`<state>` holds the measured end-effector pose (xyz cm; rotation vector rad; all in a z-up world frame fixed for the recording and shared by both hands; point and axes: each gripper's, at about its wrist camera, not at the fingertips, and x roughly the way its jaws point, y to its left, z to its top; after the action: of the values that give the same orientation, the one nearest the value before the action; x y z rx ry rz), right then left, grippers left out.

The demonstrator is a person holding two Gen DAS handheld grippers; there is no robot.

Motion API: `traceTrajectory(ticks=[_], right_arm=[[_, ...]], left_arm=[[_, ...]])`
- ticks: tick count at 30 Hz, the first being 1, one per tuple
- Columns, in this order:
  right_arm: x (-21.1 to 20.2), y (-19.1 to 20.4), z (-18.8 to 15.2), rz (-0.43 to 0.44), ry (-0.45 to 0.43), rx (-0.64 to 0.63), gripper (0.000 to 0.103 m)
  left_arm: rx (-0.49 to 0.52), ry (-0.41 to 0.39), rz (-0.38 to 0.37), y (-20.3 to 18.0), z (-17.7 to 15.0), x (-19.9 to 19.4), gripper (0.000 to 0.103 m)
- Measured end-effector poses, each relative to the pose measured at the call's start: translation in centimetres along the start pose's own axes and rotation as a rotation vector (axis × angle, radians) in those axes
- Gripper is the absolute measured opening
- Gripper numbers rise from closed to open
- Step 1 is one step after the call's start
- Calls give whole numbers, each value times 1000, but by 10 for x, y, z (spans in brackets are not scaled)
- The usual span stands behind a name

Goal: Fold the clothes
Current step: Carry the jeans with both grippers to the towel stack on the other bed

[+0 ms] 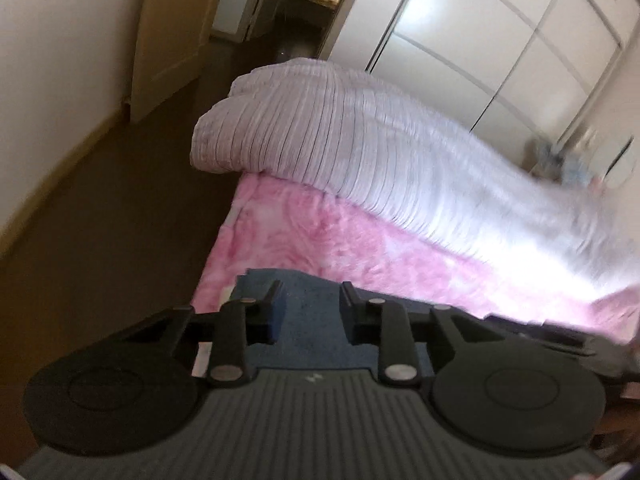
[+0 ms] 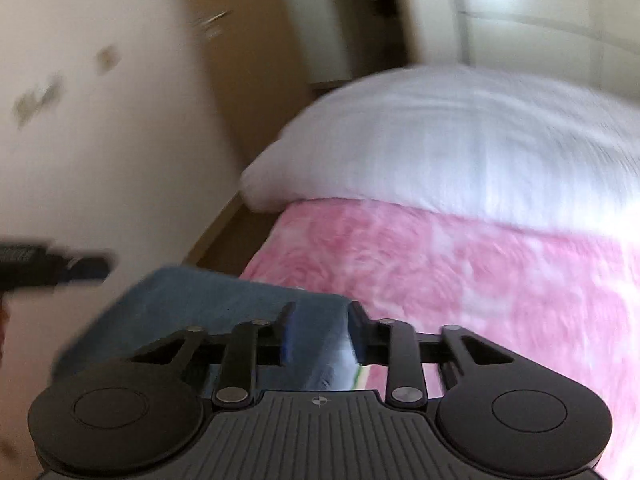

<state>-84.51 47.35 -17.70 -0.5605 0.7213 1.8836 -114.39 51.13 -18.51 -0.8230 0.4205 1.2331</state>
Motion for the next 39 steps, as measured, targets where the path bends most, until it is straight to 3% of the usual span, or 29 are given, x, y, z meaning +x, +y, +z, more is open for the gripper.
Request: traceTrajectory(ticks=[2,3,5,10,13,16,22,24,27,30,33,34,37,39], right_arm=[[23,0,-12,-12,25,-43,24],[35,0,-18,-19,38,-62,24],[52,-7,-32,-24,61,-48,24],[60,-14,-32,1,93,-10,24],[37,-14,-20,8,104,12,24],[-5,-1,-21,72,104,-2,24],[-74,41,-67,164,134,-154,24],[-79,56,-85,158,142,-209,24],[-56,64,-108,130,227,-240,24],[-36,64,-114,124,307,-212,24],[-51,63,-100,131,310,-154,26],[-59,60,-98,143,317,-125,30],[-85,55,-96,161,310,-65,59],[-105,59,-97,162,297,-63,60]], left_arm=[[22,1,34,-1,-8,23,20],[28,1,39,3,-13,32,13],[31,-4,33,12,-21,45,8],[50,-10,7,27,-24,52,7],[102,8,87,24,-14,41,17],[75,38,148,24,-16,-4,19],[-25,86,198,3,-74,-94,25],[-24,100,195,-9,-96,-103,26],[-24,131,241,-18,-126,-90,31],[-71,136,282,-21,-130,-89,31],[-64,152,339,-39,-122,-105,32],[-61,154,355,-46,-121,-114,33],[-50,160,428,-73,-123,-144,41],[-33,169,479,-92,-129,-159,43]])
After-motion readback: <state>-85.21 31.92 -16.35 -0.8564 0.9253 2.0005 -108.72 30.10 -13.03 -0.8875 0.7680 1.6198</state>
